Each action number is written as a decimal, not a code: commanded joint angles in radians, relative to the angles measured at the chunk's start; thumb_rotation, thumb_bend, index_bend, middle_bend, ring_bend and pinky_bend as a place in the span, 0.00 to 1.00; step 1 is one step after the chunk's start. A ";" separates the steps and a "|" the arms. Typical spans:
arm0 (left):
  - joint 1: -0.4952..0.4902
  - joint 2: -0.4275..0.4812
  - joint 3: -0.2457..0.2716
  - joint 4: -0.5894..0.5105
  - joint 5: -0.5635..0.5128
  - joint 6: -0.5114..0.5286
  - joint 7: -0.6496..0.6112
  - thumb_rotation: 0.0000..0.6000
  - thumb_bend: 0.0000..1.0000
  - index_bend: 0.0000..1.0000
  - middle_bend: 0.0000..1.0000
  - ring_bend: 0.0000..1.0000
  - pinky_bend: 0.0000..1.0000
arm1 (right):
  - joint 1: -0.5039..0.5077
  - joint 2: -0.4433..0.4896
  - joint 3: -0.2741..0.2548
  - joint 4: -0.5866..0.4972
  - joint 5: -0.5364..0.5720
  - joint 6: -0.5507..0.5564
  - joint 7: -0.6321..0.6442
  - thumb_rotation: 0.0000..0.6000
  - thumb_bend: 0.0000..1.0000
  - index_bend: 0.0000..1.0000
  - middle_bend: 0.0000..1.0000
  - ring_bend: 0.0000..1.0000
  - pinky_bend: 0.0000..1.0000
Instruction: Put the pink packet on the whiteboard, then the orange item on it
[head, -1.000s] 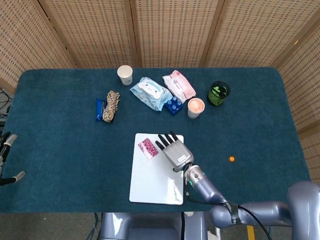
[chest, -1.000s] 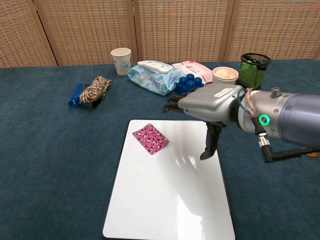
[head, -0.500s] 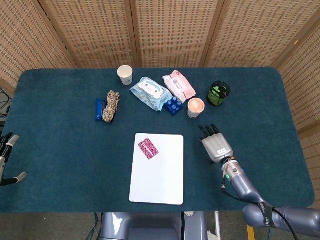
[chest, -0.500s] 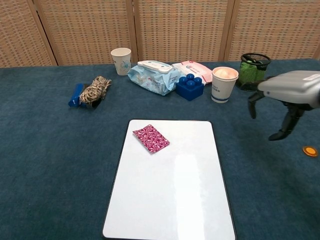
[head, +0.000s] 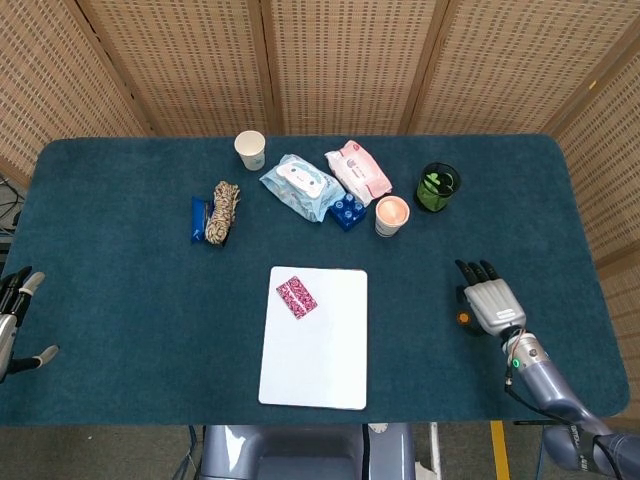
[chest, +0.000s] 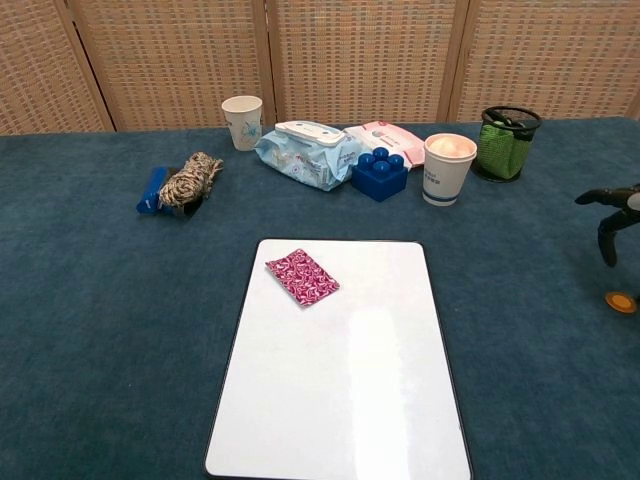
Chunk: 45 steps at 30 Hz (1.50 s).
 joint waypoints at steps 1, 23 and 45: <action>0.001 0.000 0.001 -0.001 0.002 0.001 0.000 1.00 0.00 0.00 0.00 0.00 0.00 | -0.020 -0.018 -0.011 0.039 -0.029 0.000 0.037 1.00 0.26 0.44 0.00 0.00 0.00; -0.001 0.003 0.002 -0.001 0.004 -0.003 -0.010 1.00 0.00 0.00 0.00 0.00 0.00 | -0.028 -0.086 0.023 0.152 -0.051 -0.057 0.054 1.00 0.34 0.44 0.00 0.00 0.00; -0.001 0.005 0.003 -0.004 0.000 -0.007 -0.012 1.00 0.00 0.00 0.00 0.00 0.00 | -0.042 -0.108 0.036 0.183 -0.065 -0.088 0.051 1.00 0.34 0.44 0.00 0.00 0.00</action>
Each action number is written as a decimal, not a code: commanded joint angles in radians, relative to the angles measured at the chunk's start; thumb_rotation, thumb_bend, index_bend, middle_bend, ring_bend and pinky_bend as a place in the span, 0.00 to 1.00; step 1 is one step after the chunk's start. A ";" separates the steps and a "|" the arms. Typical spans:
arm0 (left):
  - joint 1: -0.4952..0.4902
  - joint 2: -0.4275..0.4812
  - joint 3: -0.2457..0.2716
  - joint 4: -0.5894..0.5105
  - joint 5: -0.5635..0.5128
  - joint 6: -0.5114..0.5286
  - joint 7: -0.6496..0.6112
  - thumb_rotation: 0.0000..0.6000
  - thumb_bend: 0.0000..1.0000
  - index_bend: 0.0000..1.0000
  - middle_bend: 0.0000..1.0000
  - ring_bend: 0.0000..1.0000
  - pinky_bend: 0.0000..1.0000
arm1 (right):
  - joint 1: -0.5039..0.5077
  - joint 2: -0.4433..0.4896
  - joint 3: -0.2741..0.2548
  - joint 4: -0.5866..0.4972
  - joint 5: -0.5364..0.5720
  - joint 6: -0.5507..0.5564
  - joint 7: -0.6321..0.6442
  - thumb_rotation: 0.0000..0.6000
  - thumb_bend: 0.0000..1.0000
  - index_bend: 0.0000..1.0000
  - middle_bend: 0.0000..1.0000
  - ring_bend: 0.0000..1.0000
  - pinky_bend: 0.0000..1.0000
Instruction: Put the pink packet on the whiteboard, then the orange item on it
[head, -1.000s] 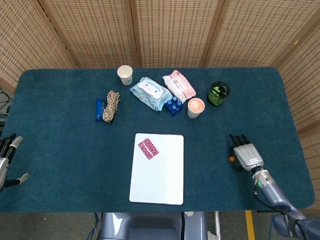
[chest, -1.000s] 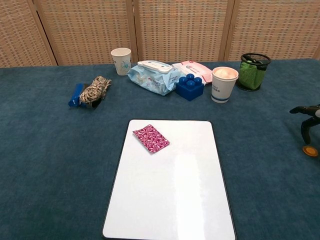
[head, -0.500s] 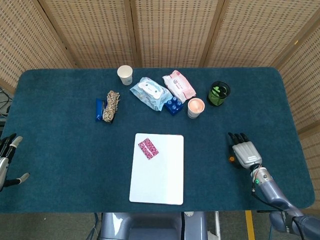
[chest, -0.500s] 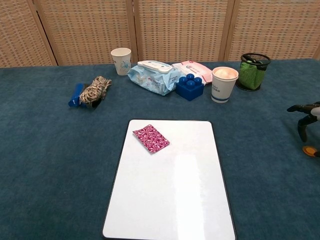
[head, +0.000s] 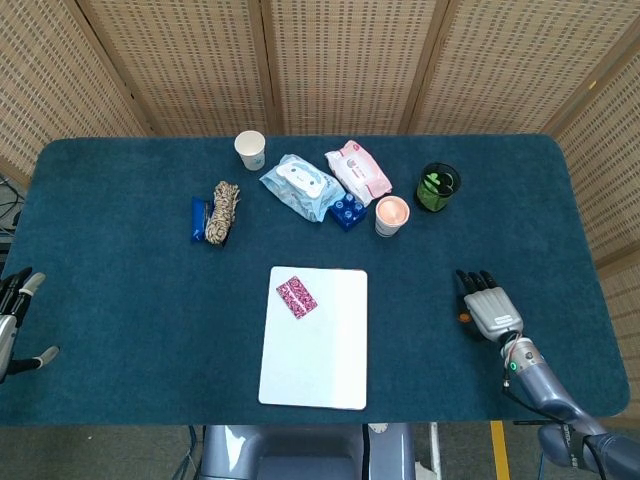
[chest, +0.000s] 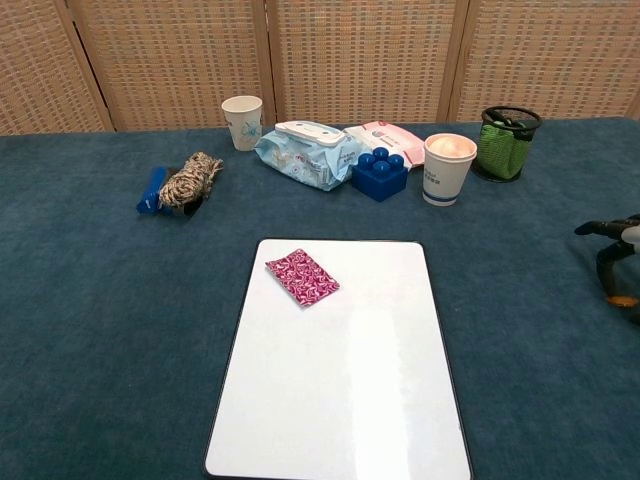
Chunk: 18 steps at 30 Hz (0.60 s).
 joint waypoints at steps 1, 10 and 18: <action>-0.001 0.000 0.001 0.000 0.001 -0.003 0.002 1.00 0.00 0.00 0.00 0.00 0.00 | 0.000 -0.006 0.005 0.010 0.000 -0.005 0.003 1.00 0.34 0.44 0.00 0.00 0.00; -0.002 -0.002 0.000 -0.001 -0.002 -0.003 0.006 1.00 0.00 0.00 0.00 0.00 0.00 | -0.002 -0.017 0.014 0.030 -0.007 -0.009 0.010 1.00 0.34 0.44 0.00 0.00 0.01; -0.001 -0.002 0.000 -0.001 -0.001 -0.001 0.006 1.00 0.00 0.00 0.00 0.00 0.00 | -0.002 -0.022 0.019 0.033 -0.010 -0.018 0.003 1.00 0.38 0.54 0.00 0.00 0.01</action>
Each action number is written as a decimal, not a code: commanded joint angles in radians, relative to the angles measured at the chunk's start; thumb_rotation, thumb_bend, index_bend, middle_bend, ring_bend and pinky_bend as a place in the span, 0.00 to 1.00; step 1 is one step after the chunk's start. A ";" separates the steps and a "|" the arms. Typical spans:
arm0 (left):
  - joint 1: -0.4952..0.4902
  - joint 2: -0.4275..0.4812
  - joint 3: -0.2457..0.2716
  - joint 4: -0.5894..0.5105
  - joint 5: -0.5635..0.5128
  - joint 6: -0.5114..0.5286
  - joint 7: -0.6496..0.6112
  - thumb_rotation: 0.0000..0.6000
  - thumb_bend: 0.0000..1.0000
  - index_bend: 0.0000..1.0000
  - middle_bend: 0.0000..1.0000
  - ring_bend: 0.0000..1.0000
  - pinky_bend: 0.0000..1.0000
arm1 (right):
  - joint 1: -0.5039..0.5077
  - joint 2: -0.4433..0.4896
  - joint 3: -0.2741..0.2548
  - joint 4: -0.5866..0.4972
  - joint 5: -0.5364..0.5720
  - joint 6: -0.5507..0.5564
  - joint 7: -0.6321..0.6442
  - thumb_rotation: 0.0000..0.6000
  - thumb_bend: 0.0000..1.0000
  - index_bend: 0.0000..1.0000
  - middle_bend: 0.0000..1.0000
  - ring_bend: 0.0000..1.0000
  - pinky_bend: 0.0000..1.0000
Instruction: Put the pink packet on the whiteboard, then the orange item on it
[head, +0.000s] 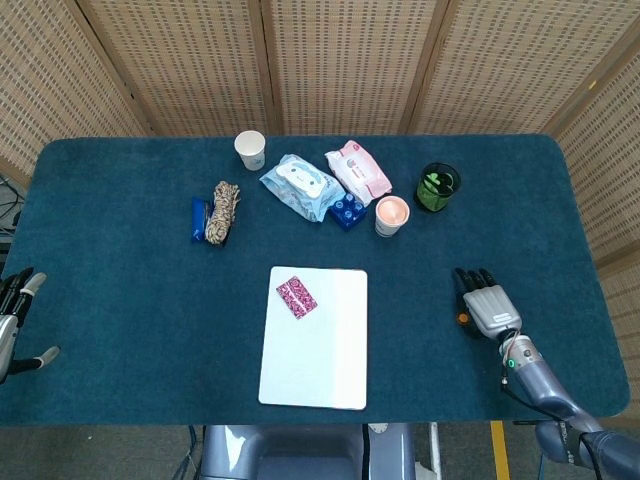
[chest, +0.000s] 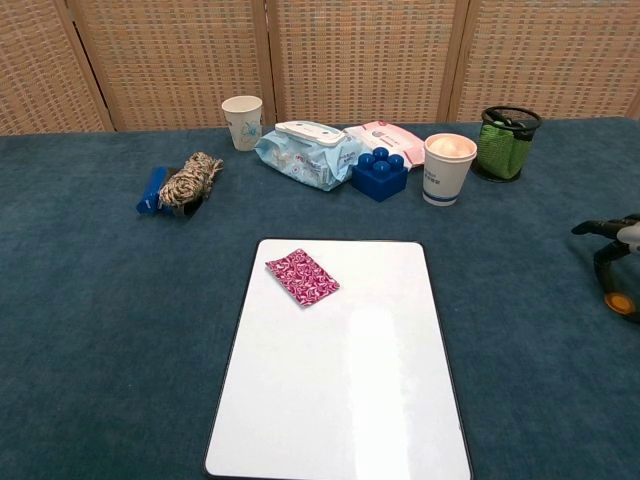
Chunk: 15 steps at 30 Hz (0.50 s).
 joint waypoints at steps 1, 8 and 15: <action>0.000 0.000 0.000 0.000 0.000 0.000 0.000 1.00 0.00 0.00 0.00 0.00 0.00 | 0.000 0.000 0.002 -0.002 0.000 -0.002 -0.002 1.00 0.39 0.55 0.00 0.00 0.01; 0.000 0.002 -0.001 0.001 0.000 0.000 -0.006 1.00 0.00 0.00 0.00 0.00 0.00 | 0.000 0.007 0.008 -0.030 -0.019 0.008 0.006 1.00 0.39 0.57 0.00 0.00 0.02; 0.000 0.004 0.000 0.002 0.003 -0.001 -0.012 1.00 0.00 0.00 0.00 0.00 0.00 | 0.032 0.035 0.044 -0.124 -0.037 0.021 -0.025 1.00 0.39 0.57 0.00 0.00 0.02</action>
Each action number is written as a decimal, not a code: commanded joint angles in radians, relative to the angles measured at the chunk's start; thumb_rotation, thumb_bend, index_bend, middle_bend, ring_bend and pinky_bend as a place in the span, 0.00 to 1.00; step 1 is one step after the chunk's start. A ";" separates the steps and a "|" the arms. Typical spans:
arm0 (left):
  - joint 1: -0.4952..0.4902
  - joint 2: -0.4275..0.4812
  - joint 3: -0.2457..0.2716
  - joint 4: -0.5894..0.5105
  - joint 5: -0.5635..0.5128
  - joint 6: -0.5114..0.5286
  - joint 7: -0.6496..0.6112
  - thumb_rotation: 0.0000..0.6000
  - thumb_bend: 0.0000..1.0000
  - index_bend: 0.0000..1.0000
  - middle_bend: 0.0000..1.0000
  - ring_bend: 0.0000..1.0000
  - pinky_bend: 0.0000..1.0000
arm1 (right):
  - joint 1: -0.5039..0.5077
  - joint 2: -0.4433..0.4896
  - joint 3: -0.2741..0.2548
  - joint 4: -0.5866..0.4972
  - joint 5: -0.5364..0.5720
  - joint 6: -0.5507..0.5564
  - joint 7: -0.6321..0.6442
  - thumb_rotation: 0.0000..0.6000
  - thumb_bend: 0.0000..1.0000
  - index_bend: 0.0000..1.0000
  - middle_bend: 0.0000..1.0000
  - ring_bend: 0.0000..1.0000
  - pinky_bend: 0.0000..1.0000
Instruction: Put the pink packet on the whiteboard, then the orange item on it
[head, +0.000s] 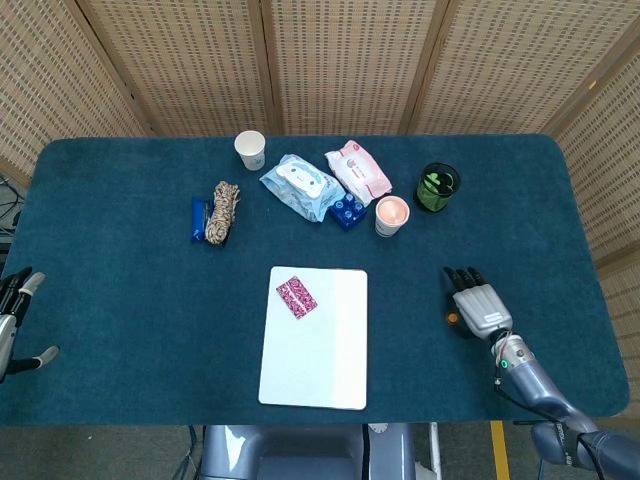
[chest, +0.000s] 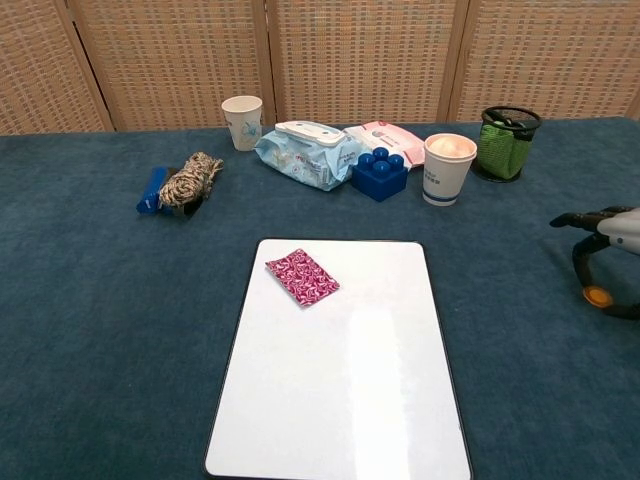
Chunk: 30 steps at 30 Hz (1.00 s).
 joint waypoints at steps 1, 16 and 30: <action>0.000 0.001 0.000 0.000 0.000 -0.001 -0.002 1.00 0.00 0.00 0.00 0.00 0.00 | 0.025 0.017 0.027 -0.055 -0.005 0.004 -0.027 1.00 0.39 0.57 0.00 0.00 0.02; -0.017 0.007 -0.012 0.014 -0.023 -0.034 -0.036 1.00 0.00 0.00 0.00 0.00 0.00 | 0.308 -0.135 0.228 -0.287 0.314 -0.083 -0.462 1.00 0.39 0.57 0.00 0.00 0.02; -0.047 0.010 -0.021 0.038 -0.066 -0.106 -0.075 1.00 0.00 0.00 0.00 0.00 0.00 | 0.580 -0.422 0.258 -0.085 0.652 -0.074 -0.759 1.00 0.39 0.57 0.00 0.00 0.02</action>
